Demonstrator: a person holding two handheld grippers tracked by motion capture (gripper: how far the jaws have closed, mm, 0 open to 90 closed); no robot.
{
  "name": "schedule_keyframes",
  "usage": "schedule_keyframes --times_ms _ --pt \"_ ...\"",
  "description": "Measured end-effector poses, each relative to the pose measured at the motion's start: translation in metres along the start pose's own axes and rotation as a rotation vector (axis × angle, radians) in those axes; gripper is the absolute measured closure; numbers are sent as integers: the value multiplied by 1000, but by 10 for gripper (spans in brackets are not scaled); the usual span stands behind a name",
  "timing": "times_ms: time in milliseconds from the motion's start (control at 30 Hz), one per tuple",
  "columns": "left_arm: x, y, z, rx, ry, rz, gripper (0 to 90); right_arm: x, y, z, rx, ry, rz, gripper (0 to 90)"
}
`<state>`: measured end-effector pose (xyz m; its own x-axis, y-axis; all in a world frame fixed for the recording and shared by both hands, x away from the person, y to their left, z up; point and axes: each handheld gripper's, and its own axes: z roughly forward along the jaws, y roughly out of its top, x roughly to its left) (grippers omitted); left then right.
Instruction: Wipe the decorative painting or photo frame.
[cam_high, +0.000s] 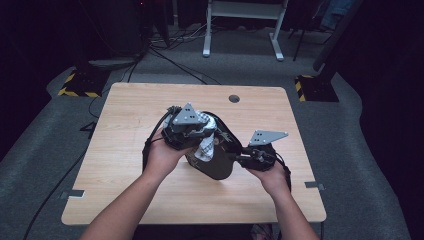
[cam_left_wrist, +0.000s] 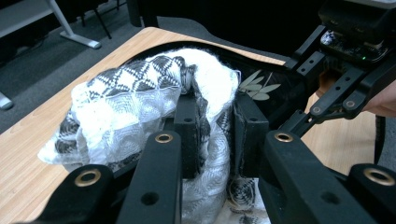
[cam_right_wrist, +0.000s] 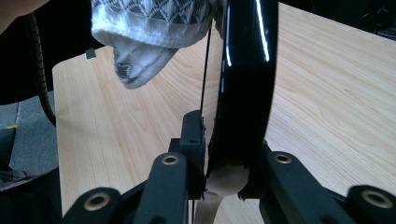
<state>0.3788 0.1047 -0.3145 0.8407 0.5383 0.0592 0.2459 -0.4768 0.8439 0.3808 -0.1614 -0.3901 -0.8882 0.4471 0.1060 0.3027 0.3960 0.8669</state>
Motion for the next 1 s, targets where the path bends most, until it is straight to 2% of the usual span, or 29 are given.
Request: schedule_keyframes --times_ms 267,433,567,667,833,1000 --pt "1 -23 12 30 -12 -30 754 0 0 0 1 -3 5 772" --pt "3 -17 10 45 -17 -31 753 0 0 0 3 -6 1 772" --pt "8 -1 -1 21 8 -14 753 0 0 0 6 -6 -2 773" --pt "10 5 -5 11 10 -15 753 0 0 -1 7 -6 -4 772" --pt "11 -4 -3 19 20 -13 753 1 0 0 6 -4 -4 772" --pt "16 -18 4 35 11 -40 754 0 0 0 6 -6 -1 768"
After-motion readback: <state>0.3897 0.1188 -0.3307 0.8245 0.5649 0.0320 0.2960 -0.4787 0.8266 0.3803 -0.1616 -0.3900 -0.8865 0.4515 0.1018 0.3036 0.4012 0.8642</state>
